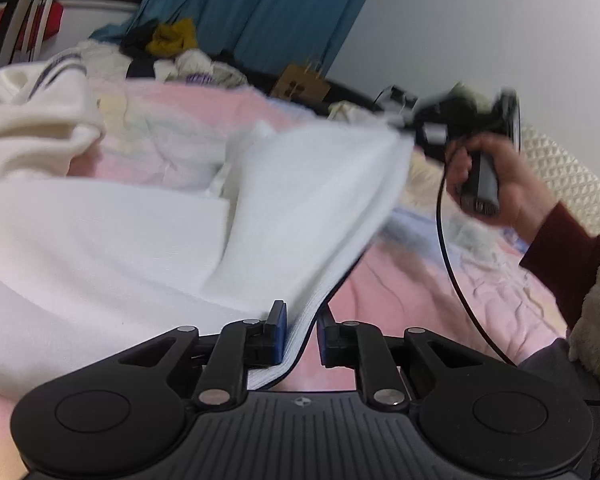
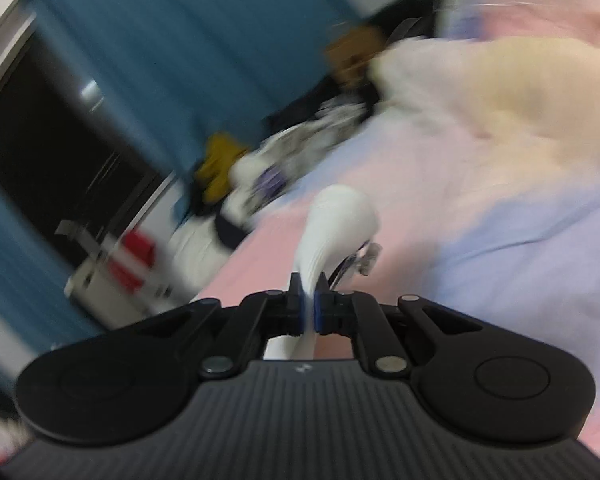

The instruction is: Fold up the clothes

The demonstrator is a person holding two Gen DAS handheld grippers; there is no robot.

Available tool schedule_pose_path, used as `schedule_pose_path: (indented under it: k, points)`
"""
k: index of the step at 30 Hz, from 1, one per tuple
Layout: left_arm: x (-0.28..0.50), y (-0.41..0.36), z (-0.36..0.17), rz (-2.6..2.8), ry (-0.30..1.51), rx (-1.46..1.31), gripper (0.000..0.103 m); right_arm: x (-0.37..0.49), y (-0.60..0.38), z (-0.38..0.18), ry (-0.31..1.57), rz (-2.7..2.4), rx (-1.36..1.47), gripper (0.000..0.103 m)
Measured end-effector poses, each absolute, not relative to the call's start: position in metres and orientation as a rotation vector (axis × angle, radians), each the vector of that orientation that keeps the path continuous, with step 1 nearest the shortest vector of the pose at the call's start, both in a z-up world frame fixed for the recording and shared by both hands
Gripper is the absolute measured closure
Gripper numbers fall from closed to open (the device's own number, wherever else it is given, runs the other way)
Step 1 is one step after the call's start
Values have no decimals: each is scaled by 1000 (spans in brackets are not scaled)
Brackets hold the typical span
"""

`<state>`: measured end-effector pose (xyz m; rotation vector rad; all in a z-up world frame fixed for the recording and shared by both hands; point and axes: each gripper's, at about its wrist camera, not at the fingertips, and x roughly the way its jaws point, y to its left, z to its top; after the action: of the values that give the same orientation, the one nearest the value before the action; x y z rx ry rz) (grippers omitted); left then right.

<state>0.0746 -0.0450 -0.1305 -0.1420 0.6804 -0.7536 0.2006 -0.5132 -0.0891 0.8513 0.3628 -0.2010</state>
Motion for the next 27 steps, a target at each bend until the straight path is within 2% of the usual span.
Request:
schedule_pose_path:
  k: [4, 10, 11, 14, 18, 22, 27]
  points:
    - [72, -39, -128, -738, 697, -185, 82, 182, -555, -125, 413, -319, 997, 96]
    - [60, 1, -106, -624, 732, -330, 61, 174, -570, -156, 456, -376, 1108, 96]
    - [60, 14, -102, -578, 748, -379, 57, 174, -569, -155, 457, -382, 1095, 96]
    - [57, 66, -94, -378, 817, -570, 55, 174, -566, -153, 462, -393, 1061, 96]
    - [44, 155, -98, -87, 889, -937, 40, 173, -559, -154, 471, -391, 1030, 96]
    - [29, 222, -104, 187, 883, -1186, 38, 177, -559, -151, 466, -394, 1023, 96]
    - [20, 262, -113, 409, 848, -1300, 37, 178, -558, -144, 435, -391, 1023, 96]
